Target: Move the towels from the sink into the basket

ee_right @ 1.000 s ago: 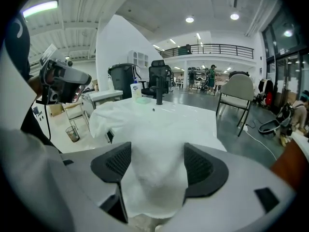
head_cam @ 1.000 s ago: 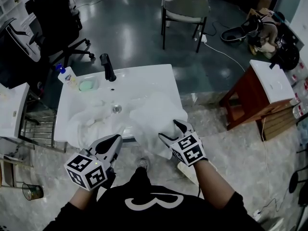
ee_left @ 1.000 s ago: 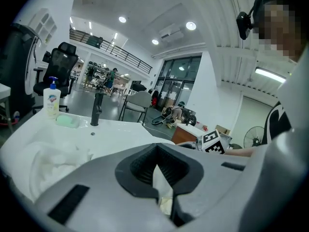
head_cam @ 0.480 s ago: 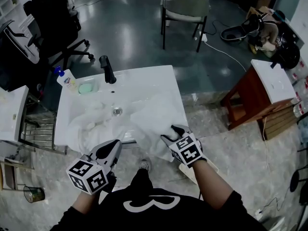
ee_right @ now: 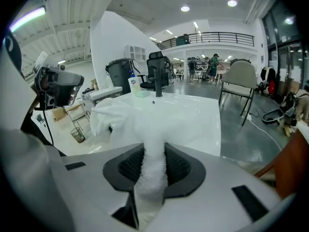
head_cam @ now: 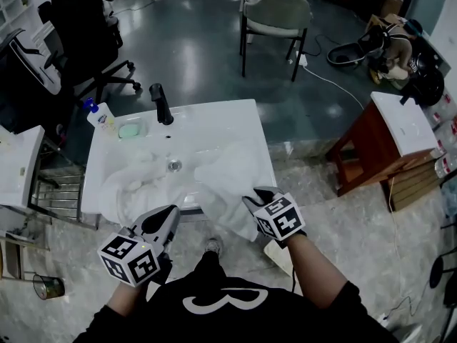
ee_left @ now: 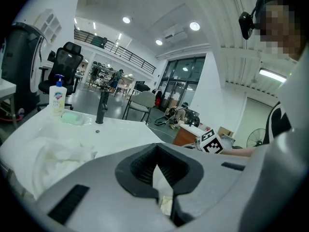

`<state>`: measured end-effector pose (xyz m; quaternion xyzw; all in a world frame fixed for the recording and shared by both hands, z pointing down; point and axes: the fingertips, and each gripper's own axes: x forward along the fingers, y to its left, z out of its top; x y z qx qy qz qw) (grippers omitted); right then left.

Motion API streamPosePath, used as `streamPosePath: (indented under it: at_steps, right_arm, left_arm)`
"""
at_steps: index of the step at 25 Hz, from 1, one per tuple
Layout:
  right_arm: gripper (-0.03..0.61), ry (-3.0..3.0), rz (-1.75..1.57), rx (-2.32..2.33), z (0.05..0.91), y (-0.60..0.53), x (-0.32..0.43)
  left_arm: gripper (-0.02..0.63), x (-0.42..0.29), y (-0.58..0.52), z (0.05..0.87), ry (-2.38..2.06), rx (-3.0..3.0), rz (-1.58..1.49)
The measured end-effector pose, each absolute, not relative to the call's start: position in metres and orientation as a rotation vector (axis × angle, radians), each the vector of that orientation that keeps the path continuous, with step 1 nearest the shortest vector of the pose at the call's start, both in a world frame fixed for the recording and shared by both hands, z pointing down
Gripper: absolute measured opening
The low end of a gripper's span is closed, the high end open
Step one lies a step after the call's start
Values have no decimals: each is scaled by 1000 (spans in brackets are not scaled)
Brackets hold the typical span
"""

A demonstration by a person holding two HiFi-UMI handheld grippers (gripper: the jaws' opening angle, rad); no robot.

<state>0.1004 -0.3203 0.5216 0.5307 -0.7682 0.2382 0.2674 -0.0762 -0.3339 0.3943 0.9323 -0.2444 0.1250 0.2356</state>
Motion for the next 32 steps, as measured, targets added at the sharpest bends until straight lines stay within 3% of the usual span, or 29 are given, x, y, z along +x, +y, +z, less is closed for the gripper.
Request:
streamPosePath:
  at_steps: [18,32]
  right_arm:
    - [85,-2318,668,1478,439,-280,95]
    - [84,-2389,493,1649,347,-194,122]
  left_arm:
    - [5,-71,-283,370,-702,2600,302]
    - [5,-46,-223,345,-626,2663,244]
